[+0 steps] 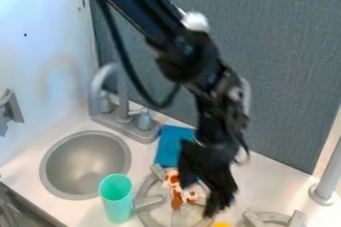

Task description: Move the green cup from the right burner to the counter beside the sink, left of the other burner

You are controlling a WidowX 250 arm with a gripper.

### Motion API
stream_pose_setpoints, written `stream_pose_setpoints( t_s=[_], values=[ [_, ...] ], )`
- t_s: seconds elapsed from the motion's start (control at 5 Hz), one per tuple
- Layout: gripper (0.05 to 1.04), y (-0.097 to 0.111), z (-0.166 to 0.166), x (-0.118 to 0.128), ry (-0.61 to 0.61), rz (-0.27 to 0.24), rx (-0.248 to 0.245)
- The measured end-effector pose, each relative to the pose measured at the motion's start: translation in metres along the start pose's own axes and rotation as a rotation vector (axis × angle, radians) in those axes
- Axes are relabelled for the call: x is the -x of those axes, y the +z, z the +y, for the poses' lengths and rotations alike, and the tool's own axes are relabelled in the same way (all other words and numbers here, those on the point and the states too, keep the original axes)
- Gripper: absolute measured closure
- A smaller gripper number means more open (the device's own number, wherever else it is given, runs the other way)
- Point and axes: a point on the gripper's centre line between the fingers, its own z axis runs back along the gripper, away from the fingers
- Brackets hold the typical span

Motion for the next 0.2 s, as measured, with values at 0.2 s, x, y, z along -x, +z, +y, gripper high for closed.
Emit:
stream_pose_setpoints(
  t_s=[0.2],
  values=[
    [0.078, -0.0115, -0.0185, -0.0070, -0.063, 0.019, 0.001]
  ],
)
